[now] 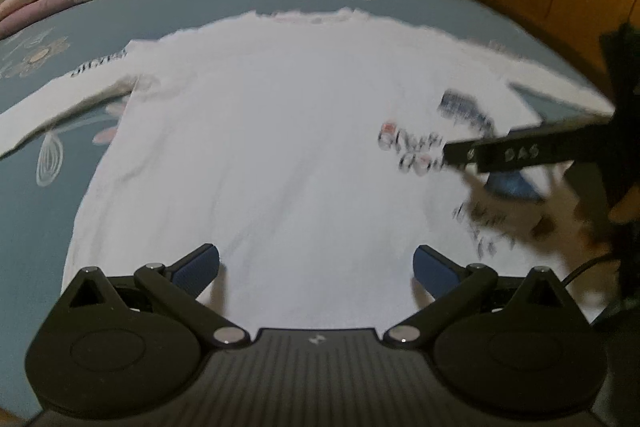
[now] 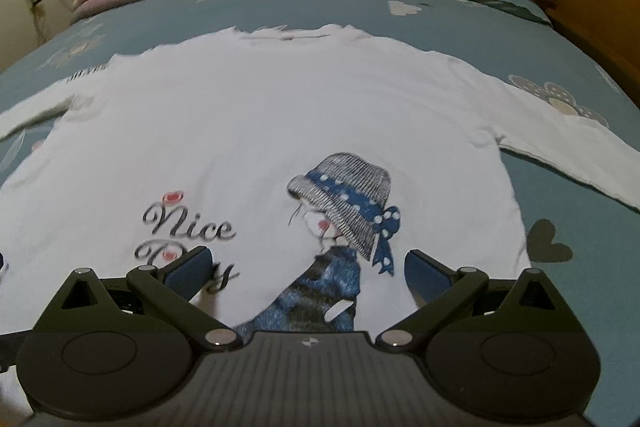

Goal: Fold clothes

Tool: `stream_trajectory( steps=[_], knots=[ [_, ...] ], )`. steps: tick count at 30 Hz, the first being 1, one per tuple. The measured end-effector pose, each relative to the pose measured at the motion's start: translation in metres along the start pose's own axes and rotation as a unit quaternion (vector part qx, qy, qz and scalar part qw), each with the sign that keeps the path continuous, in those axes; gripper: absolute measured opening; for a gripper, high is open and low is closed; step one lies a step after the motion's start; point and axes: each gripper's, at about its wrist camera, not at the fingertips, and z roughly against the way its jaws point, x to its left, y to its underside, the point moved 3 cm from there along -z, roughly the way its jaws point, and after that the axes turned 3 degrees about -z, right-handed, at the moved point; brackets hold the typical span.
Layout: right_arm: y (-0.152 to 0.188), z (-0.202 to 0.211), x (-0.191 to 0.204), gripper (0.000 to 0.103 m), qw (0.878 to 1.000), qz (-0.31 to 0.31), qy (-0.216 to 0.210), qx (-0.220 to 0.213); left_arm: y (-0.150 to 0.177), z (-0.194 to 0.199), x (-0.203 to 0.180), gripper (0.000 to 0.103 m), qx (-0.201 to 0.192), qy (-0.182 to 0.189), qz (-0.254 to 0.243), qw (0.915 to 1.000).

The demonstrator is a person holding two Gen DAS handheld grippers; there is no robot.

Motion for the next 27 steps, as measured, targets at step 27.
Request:
stream_trajectory(
  steps=[27],
  knots=[
    [-0.011,0.001,0.051,0.103,0.995,0.015,-0.077,-0.056,-0.058,-0.035,0.256,0.102,-0.134,0.08,0.359,0.9201]
  ],
)
